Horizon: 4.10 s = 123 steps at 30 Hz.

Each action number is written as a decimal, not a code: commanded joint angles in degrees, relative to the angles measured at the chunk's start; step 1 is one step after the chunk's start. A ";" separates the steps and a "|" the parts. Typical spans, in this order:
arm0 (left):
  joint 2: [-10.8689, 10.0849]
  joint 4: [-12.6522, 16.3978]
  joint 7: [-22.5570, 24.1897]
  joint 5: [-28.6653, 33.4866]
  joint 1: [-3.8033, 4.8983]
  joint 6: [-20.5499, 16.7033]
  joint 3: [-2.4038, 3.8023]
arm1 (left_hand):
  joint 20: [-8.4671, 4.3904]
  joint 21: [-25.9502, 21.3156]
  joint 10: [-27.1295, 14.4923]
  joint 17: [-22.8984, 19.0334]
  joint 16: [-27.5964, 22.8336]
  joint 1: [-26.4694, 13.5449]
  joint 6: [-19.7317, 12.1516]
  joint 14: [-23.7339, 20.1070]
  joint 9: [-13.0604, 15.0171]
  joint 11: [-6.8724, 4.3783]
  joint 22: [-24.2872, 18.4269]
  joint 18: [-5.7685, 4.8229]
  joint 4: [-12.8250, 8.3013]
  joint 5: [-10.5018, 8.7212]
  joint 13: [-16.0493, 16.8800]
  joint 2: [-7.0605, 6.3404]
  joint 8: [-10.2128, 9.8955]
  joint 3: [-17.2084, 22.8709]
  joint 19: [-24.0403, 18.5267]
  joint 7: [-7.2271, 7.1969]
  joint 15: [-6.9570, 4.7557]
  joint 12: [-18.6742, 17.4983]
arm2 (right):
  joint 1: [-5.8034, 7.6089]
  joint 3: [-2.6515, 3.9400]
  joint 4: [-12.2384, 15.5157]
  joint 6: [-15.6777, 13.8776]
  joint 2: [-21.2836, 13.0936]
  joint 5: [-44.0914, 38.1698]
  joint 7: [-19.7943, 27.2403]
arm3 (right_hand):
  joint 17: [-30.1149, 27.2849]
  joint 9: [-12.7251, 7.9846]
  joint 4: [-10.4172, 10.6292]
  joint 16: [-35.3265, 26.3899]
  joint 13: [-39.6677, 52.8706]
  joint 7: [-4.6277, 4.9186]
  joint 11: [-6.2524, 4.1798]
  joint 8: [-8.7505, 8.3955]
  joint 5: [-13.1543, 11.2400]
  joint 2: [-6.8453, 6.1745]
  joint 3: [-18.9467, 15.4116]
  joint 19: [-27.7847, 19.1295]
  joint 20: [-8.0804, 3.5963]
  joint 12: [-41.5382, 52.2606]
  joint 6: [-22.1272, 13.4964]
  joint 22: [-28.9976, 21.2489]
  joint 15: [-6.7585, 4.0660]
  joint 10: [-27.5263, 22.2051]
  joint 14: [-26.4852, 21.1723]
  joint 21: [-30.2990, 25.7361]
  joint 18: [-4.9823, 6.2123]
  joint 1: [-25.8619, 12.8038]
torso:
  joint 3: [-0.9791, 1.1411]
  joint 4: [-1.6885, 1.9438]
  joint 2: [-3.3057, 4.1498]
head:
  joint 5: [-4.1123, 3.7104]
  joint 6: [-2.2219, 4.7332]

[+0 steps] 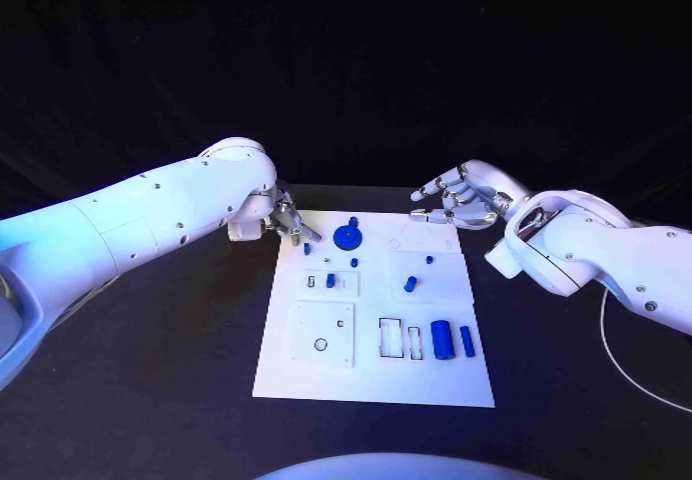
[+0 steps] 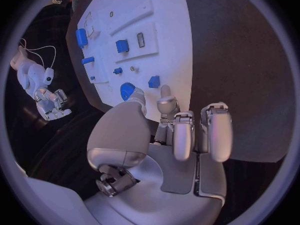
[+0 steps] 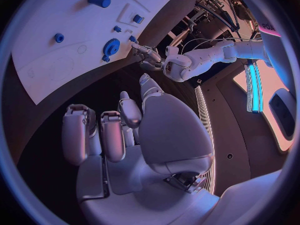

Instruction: Assemble the parts on the task board

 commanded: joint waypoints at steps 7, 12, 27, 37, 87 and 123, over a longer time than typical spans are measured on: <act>0.37 -0.04 1.41 0.30 -0.01 2.67 -0.03 | -0.17 0.32 0.63 15.07 0.18 1.74 0.66 5.93 0.41 -0.11 8.48 -0.06 -0.50 -0.03 0.08 1.05 0.45 -0.70 2.76 -0.30 -0.52 0.52 | -0.22 0.00 -0.18 0.94 0.32 -0.16 0.39 | 7.44 0.01 0.02 -0.19 0.01 0.01 -0.06 -0.19 0.22 0.28 -0.22 -0.32 0.05 -0.05 -0.04 -0.04 -0.21 -0.29 4.22 -0.26 0.63 -0.30 | 0.03 0.03 -0.07 | 0.25 -0.21; 0.49 -0.15 1.37 0.31 -0.01 3.31 -0.06 | -0.28 0.39 0.69 15.07 0.18 3.30 0.72 5.93 0.61 -0.19 8.60 -0.09 -0.86 -0.01 0.00 1.57 0.47 -0.86 2.81 -0.37 -0.61 0.55 | -0.28 0.00 -0.19 0.97 0.35 -0.16 0.41 | 7.44 0.01 0.00 -0.20 -0.01 0.01 -0.06 -0.19 0.29 0.32 -0.23 -0.32 0.04 -0.07 -0.03 -0.05 -0.22 -0.29 4.22 -0.27 0.63 -0.25 | 0.03 0.04 -0.08 | 0.25 -0.30; 1.21 -0.85 1.26 0.32 -0.15 3.47 -0.26 | -0.37 0.49 0.93 15.07 0.18 4.77 1.01 5.93 0.90 -0.31 8.78 -0.13 -1.18 0.02 0.13 2.50 0.62 -0.84 2.88 -0.50 -0.70 0.78 | -0.32 0.00 -0.16 1.00 0.41 -0.16 0.47 | 7.47 0.01 -0.01 -0.19 0.00 0.00 -0.06 -0.19 0.32 0.36 -0.22 -0.31 0.04 -0.05 -0.02 -0.03 -0.23 -0.28 4.22 -0.26 0.63 -0.21 | 0.01 0.00 -0.03 | 0.25 -0.57; 1.65 -1.55 1.15 0.33 -0.24 3.32 -0.37 | -0.46 0.44 0.99 15.07 0.18 6.71 1.03 5.93 1.21 -0.39 8.76 -0.12 -1.93 0.03 0.02 3.98 0.64 -0.32 2.85 -0.58 -0.79 0.78 | -0.32 0.00 -0.13 1.08 0.39 -0.16 0.53 | 7.43 0.01 -0.06 -0.21 0.00 0.00 -0.07 -0.18 0.38 0.39 -0.22 -0.32 0.04 -0.04 -0.02 -0.07 -0.23 -0.28 4.22 -0.29 0.64 -0.12 | 0.03 0.02 -0.07 | 0.19 -0.69; -11.03 18.83 4.57 2.95 -2.72 -12.07 -0.97 | -0.78 0.50 2.25 15.07 0.18 6.19 -0.33 5.93 4.74 -0.75 9.54 -0.22 -15.31 2.84 -1.19 -4.65 1.67 40.89 3.08 -0.78 -0.93 0.34 | -0.72 -0.12 -0.13 2.43 0.00 -0.16 0.38 | 7.41 0.02 -0.11 -0.24 0.16 0.00 -0.08 -0.18 0.45 0.47 -0.23 -0.35 0.03 0.21 0.00 -0.13 -0.24 -0.15 4.22 -0.33 0.65 0.00 | -0.04 0.72 -0.71 | 0.19 -1.37; -11.29 20.99 3.22 -0.22 -5.08 -3.84 -1.53 | -0.86 0.71 3.15 15.07 0.18 5.96 0.56 5.93 4.44 -0.91 9.84 -0.29 -16.01 3.61 -0.68 -5.61 1.43 41.68 3.22 -0.95 -1.02 0.74 | -0.95 -0.14 -0.11 2.72 0.02 -0.05 0.49 | 7.41 0.02 -0.11 -0.24 0.16 0.00 -0.08 -0.18 0.45 0.47 -0.23 -0.35 0.03 0.21 0.00 -0.13 -0.24 -0.15 4.22 -0.33 0.65 0.00 | 0.05 0.61 -0.65 | 0.36 -1.90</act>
